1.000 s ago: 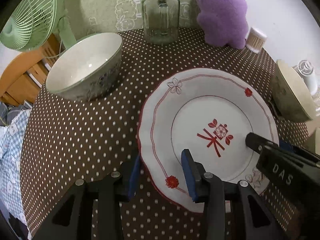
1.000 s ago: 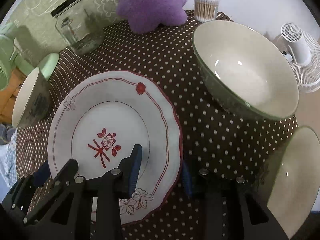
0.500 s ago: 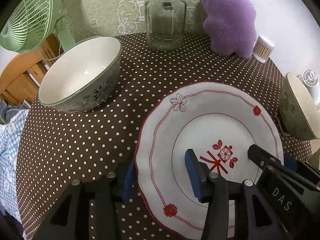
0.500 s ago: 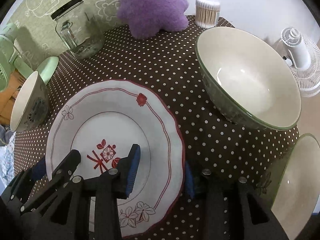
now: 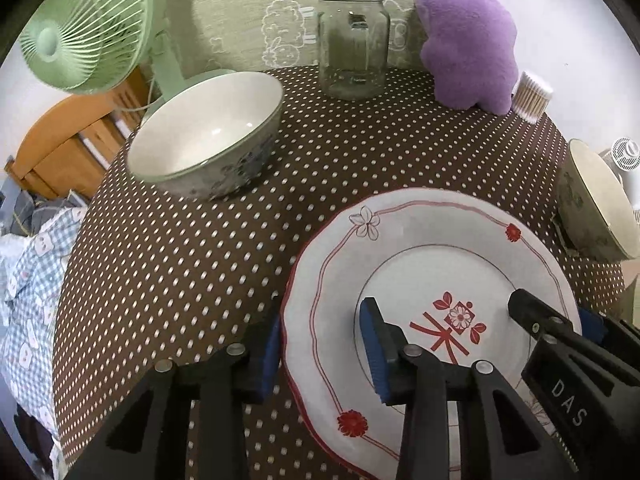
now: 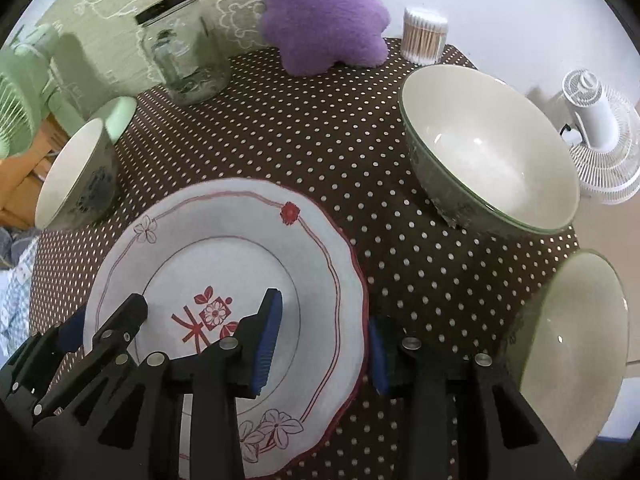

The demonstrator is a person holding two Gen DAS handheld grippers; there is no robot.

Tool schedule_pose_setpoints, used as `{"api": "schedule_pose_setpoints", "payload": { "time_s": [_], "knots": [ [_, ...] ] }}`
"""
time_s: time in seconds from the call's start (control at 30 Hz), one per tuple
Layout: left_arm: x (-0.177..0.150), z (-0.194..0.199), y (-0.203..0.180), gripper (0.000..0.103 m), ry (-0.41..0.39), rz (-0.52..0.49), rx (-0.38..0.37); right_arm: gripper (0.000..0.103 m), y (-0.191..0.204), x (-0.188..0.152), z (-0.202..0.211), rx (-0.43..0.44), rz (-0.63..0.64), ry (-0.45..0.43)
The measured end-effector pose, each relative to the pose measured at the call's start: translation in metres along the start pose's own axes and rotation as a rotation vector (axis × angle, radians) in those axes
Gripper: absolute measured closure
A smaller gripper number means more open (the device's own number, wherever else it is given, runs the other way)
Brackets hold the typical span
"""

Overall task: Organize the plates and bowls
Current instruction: 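Lift the red-rimmed plate with the right gripper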

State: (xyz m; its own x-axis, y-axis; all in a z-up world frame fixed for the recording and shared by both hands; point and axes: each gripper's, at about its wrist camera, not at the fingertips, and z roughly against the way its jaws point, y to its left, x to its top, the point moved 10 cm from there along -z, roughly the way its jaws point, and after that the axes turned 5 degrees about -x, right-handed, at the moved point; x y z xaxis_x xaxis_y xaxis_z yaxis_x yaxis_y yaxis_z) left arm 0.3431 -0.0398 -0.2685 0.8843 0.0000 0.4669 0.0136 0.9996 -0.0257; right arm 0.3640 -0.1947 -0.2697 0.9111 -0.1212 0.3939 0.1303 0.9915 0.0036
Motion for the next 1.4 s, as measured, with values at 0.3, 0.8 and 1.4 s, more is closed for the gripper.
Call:
{"api": "schedule_pose_setpoints", "payload": {
  "time_s": [0.3, 0.8, 1.4],
  "knots": [
    [-0.015, 0.018, -0.002, 0.067, 0.002, 0.01, 0.004, 0.064, -0.001, -0.021, 0.02, 0.015, 0.027, 0.005],
    [-0.027, 0.069, -0.003, 0.067, -0.063, -0.015, -0.002, 0.064, -0.005, -0.051, 0.062, 0.03, 0.008, -0.007],
    [-0.091, 0.113, -0.016, 0.066, -0.071, -0.111, -0.087, 0.064, -0.029, -0.121, 0.118, -0.048, -0.073, -0.054]
  ]
}}
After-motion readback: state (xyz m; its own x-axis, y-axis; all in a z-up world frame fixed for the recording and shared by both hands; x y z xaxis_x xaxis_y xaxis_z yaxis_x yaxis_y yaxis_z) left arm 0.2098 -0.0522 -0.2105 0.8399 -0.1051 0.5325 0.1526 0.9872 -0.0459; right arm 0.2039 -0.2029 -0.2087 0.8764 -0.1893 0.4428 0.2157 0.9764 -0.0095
